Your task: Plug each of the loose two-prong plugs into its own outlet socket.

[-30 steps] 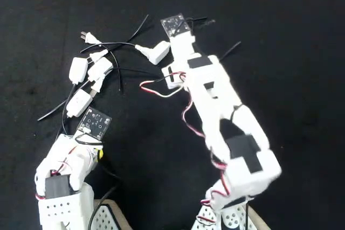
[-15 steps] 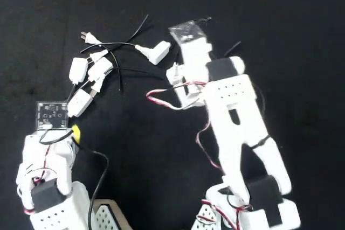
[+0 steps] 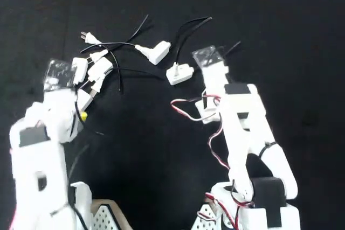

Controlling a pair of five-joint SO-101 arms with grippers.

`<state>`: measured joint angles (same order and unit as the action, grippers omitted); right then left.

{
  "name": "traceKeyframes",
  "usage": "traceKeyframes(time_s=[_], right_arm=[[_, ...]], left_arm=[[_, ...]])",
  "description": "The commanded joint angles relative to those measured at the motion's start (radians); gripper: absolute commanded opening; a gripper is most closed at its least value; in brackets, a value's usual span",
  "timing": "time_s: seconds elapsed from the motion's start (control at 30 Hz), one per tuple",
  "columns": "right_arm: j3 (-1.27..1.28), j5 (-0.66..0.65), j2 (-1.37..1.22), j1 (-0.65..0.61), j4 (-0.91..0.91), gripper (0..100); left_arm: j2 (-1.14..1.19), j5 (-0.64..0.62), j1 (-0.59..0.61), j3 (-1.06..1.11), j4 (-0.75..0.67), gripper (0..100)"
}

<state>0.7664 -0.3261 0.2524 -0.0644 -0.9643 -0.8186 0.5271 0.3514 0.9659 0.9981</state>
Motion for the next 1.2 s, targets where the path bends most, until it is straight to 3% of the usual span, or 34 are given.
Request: traceKeyframes(time_s=[0.0, 0.27, 0.47, 0.6, 0.8, 0.97, 1.17], right_arm=[[0.056, -0.021, 0.036, 0.006, 0.129, 6.7], [0.068, -0.025, 0.038, 0.008, 0.158, 6.7], [0.071, -0.025, 0.038, 0.008, 0.158, 6.7], [0.071, -0.025, 0.038, 0.008, 0.158, 6.7], [0.071, -0.025, 0.038, 0.008, 0.160, 6.7], [0.071, -0.025, 0.038, 0.008, 0.161, 6.7], [0.073, -0.025, 0.036, 0.009, 0.161, 6.7]], left_arm=[[0.244, 0.084, -0.015, -0.154, -0.028, 26], [0.647, 0.086, -0.024, -0.403, -0.048, 25], [0.835, 0.087, -0.085, -0.415, -0.216, 25], [0.884, 0.087, -0.101, -0.415, -0.258, 25], [0.882, 0.087, -0.093, -0.417, -0.242, 6], [0.839, 0.089, -0.104, -0.435, -0.115, 6], [0.563, 0.091, -0.157, -0.432, 0.147, 6]])
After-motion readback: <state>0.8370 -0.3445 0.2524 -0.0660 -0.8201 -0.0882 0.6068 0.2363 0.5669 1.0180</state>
